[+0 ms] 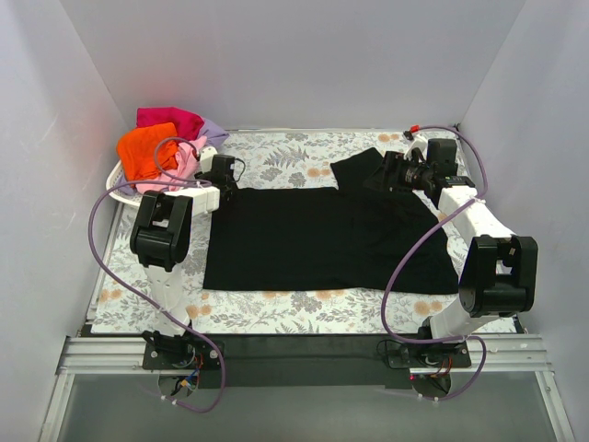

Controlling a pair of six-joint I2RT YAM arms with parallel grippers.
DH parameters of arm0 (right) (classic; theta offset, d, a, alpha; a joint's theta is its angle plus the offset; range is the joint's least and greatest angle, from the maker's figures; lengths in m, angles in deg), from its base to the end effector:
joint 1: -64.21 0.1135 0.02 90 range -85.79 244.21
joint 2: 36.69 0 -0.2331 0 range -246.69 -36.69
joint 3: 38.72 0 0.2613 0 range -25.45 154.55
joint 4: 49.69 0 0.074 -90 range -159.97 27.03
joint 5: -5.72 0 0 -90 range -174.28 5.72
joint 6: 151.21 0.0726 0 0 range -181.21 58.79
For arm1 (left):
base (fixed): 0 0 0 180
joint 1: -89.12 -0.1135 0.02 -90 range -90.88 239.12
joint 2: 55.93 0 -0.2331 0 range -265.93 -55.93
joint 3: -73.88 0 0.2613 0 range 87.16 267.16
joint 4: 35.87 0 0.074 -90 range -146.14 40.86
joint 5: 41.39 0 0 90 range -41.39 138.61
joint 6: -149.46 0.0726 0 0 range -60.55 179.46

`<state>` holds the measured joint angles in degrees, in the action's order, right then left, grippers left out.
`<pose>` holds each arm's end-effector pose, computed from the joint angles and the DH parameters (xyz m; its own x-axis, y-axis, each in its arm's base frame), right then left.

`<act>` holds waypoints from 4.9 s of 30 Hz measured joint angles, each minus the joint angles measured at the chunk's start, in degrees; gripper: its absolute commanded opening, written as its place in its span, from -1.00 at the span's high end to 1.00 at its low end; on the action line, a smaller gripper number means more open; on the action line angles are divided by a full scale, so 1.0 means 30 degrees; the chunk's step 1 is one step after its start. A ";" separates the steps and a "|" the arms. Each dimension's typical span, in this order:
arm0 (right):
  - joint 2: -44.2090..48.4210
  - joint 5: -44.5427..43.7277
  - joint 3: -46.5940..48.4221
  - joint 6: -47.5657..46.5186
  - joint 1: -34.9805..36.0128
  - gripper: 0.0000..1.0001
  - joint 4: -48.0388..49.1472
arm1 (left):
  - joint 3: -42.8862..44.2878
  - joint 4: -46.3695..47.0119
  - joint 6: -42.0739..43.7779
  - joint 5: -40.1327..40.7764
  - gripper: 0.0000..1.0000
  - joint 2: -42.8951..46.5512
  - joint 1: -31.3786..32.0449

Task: Fold and stack the t-shirts
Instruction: Fold the tshirt

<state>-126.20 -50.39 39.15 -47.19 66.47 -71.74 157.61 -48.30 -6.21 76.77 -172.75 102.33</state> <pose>0.3838 0.0557 0.2194 -0.6580 0.1753 -0.7323 -0.3473 0.7923 0.5017 0.4370 -0.0674 0.0804 -0.1764 -0.7838 -0.5955 -0.6825 0.5333 -0.4997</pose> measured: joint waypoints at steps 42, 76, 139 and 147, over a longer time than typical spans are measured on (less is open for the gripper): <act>-0.2754 -0.1596 0.3162 -0.0386 0.0022 -0.37 -0.0379 | 0.1027 -0.0794 0.0772 0.0648 1.00 -0.0634 0.0015; -1.9278 -0.8415 2.0917 -0.6397 0.0699 -0.20 -0.3024 | 0.1013 -0.0729 0.1035 -0.0663 1.00 -0.0532 -0.0007; 0.3402 -0.9406 -0.3315 -0.4211 0.2076 0.97 0.2936 | -0.6084 0.2863 0.0933 -0.0816 1.00 0.6120 0.0663; 0.5603 -1.0185 -0.5136 -0.4080 0.2076 0.97 0.2339 | -0.7140 0.2499 0.0933 -0.0321 1.00 0.7431 0.0903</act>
<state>-109.39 -80.95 23.74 -59.43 72.70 -64.73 136.19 -40.81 -3.42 75.81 -150.45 105.04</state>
